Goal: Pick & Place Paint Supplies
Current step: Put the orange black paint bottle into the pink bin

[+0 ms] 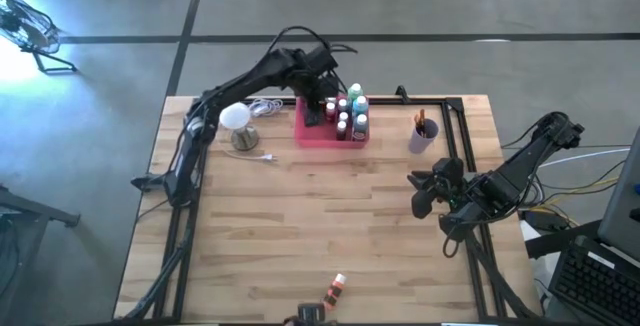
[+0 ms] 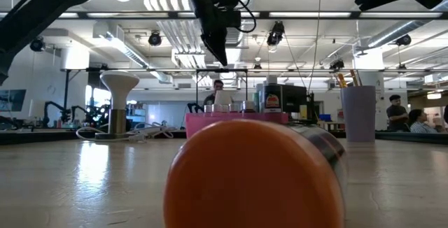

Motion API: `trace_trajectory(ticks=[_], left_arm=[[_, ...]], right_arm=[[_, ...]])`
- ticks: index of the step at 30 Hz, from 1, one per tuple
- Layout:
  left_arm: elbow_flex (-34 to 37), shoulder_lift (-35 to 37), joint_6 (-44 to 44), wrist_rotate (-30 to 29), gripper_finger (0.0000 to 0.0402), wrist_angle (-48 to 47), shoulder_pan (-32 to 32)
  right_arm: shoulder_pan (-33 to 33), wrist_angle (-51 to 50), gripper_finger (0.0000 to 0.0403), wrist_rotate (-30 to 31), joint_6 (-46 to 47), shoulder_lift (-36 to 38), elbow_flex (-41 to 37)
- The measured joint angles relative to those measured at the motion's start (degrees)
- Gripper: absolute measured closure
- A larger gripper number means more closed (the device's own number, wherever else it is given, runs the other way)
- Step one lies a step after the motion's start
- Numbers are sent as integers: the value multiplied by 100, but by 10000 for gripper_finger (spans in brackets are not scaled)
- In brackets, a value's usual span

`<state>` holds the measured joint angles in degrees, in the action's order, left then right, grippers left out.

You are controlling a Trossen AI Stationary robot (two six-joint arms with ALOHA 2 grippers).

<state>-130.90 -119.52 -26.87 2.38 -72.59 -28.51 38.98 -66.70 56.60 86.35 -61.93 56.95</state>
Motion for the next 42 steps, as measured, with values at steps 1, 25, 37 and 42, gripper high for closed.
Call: trace_trajectory(ticks=[1,25,37,42], left_arm=[[1,0,18,-1,211,0,53],[289,962,1861,-21,211,-1433,1922],[2790,2570,3247,-817,211,-342,3881],[4287,3137,4039,-789,211,410,4355]], right_arm=[[0,0,315,0,0,0,0],[0,4,248,0,0,0,0],[-4,530,222,519,-676,-7,-4],[11,2761,218,379,-3582,-237,-7]])
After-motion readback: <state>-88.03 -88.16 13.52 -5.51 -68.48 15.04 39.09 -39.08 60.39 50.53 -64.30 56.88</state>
